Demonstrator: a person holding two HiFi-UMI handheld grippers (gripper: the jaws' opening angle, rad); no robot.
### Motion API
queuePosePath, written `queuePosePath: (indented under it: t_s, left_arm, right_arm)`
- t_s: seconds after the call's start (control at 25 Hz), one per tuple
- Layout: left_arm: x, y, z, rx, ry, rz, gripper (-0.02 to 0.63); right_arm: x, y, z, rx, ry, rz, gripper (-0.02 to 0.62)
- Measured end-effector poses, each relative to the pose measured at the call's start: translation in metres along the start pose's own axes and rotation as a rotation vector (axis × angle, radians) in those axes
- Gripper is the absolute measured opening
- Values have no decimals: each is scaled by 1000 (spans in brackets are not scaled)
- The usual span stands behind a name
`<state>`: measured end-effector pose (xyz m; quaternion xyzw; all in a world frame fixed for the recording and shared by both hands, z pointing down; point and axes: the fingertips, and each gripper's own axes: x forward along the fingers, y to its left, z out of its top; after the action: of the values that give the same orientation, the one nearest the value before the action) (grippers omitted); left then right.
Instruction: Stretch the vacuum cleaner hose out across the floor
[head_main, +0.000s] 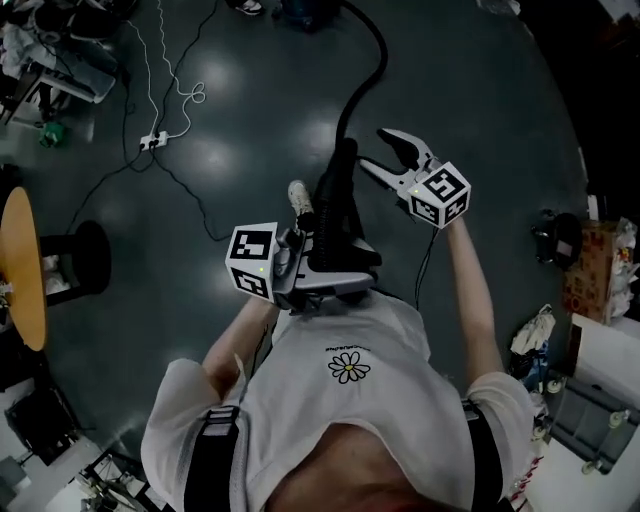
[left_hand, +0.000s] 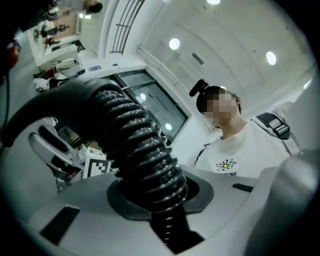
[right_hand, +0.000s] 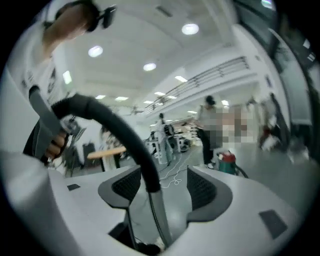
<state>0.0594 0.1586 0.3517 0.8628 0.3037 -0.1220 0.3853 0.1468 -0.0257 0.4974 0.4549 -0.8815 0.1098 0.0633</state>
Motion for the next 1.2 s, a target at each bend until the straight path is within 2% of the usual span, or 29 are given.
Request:
queuePosePath:
  t_s: [0.08,0.12,0.24,0.32,0.48,0.6,0.68,0.8,0.88,1.04,1.2]
  left_arm:
    - [3,-18,-11,-50,-112,24,89]
    - [2,-26,-16,-73,-146,35,89]
    - [6,-47,-43,-69,-137,76,89]
    - [12,-60,-65,-47,-125,110,89]
    - [16,-94,-104,28,-93,173,89]
    - [13,-132,-125,94,-74,183,89]
    - [10,-156,-143,150,-31,183,89]
    - [9,-179,-169,205,16,193,89]
    - [12,-191,-180,233,33,209,89]
    - [21,-213,-191,279,66,217,89]
    - [28,-213,-203,244,66,255,89]
  right_arm:
    - [-53,1,-11,265,-102,-70,276]
    - [-77,11,-11,351,-137,-54,276]
    - [-125,69,-7,514,-159,173,275]
    - [-139,106,-8,594,-183,256,275]
    - [-149,173,-35,616,-140,285,275]
    - [-148,227,-49,656,-99,308,275]
    - [-144,269,-58,660,-77,329,275]
    - [-139,329,-79,644,-18,357,275]
    - [-140,361,-89,683,-12,385,275]
    - [-144,394,-92,812,-68,445,275]
    - [-154,411,-101,793,-24,469,275]
